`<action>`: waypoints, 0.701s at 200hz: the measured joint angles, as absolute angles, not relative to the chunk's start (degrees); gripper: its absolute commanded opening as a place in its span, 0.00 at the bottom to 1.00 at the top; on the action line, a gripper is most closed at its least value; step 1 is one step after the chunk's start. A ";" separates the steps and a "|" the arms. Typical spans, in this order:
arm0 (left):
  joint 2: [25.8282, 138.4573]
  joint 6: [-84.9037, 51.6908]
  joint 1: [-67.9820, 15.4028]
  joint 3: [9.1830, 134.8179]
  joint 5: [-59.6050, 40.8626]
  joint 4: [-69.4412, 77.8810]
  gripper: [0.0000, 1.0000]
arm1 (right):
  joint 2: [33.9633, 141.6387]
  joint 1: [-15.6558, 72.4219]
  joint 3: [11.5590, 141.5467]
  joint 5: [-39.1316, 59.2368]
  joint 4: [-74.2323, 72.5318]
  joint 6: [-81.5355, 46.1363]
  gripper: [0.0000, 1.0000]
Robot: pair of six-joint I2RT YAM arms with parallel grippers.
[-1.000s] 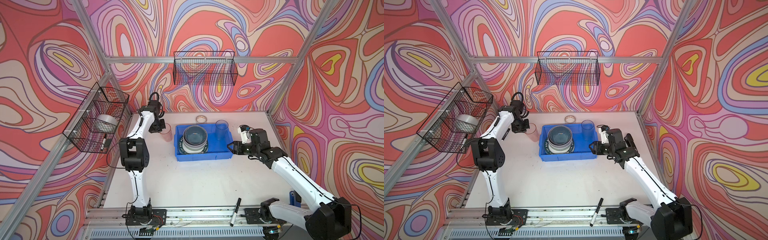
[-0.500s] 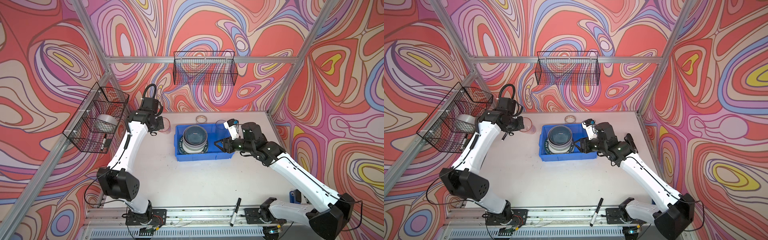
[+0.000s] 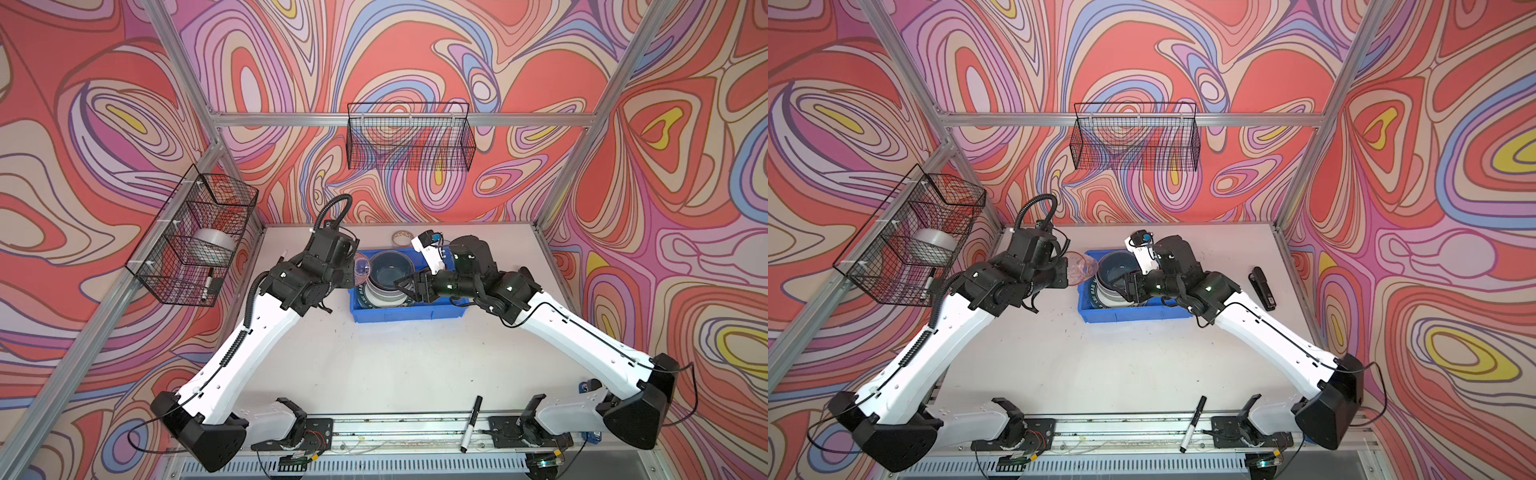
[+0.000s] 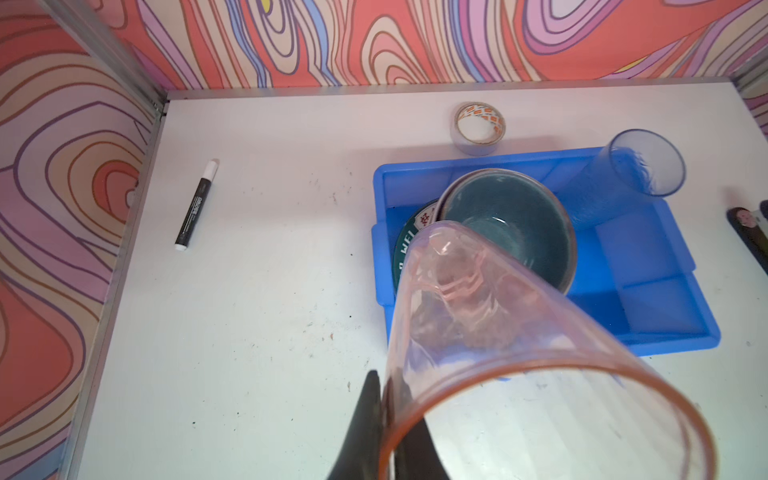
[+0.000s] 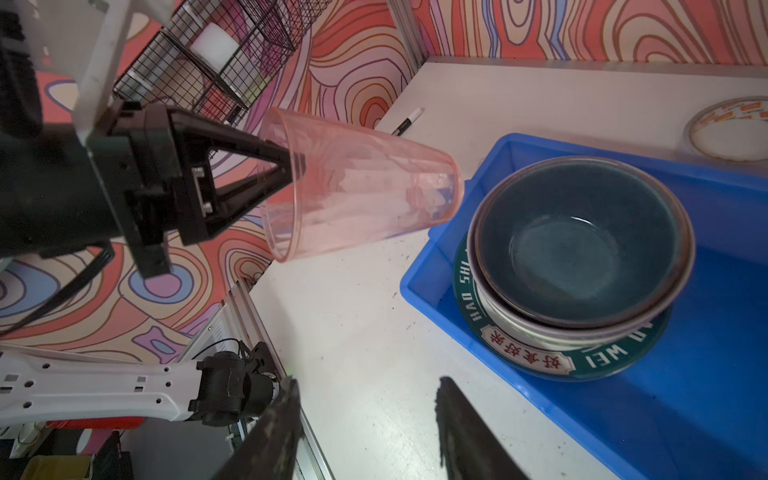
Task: Place the mixed dishes into the plastic bin
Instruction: 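Lift the pink cup over the bin with the left gripper while the right gripper approaches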
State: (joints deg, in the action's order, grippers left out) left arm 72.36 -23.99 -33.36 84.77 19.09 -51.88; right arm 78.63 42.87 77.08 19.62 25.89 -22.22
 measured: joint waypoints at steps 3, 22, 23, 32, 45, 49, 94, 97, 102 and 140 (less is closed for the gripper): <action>72.18 -24.23 -33.98 84.66 19.62 -51.79 0.00 | 78.87 43.13 77.19 19.40 25.63 -22.31 0.54; 71.96 -25.69 -37.08 84.44 22.35 -51.53 0.00 | 80.82 44.91 78.61 18.39 24.88 -23.00 0.54; 71.99 -25.76 -37.28 84.44 22.57 -51.53 0.00 | 80.93 44.97 78.72 18.33 24.86 -23.05 0.54; 72.20 -26.20 -38.24 84.44 23.75 -51.53 0.00 | 82.08 45.91 79.70 17.76 24.62 -23.22 0.54; 72.71 -26.68 -39.33 84.51 25.45 -51.62 0.00 | 83.22 47.05 80.66 16.86 24.29 -23.29 0.54; 72.95 -26.81 -39.64 84.58 26.02 -51.64 0.00 | 83.46 47.37 80.82 16.60 24.16 -23.29 0.54; 74.46 -27.44 -41.87 85.54 30.33 -52.34 0.00 | 83.81 48.82 81.45 12.01 22.81 -23.81 0.53; 74.46 -27.49 -42.04 85.56 30.55 -52.40 0.00 | 83.81 48.82 81.45 11.66 22.68 -23.90 0.53; 74.46 -27.62 -42.35 85.62 30.81 -52.51 0.00 | 83.81 48.80 81.45 11.00 22.26 -23.97 0.53; 74.46 -28.10 -44.45 86.30 31.62 -52.73 0.00 | 85.82 48.80 82.37 7.68 20.47 -24.84 0.51</action>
State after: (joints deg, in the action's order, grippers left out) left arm 74.46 -28.10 -44.45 86.30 31.62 -52.73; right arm 85.82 48.80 82.37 7.68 20.47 -24.84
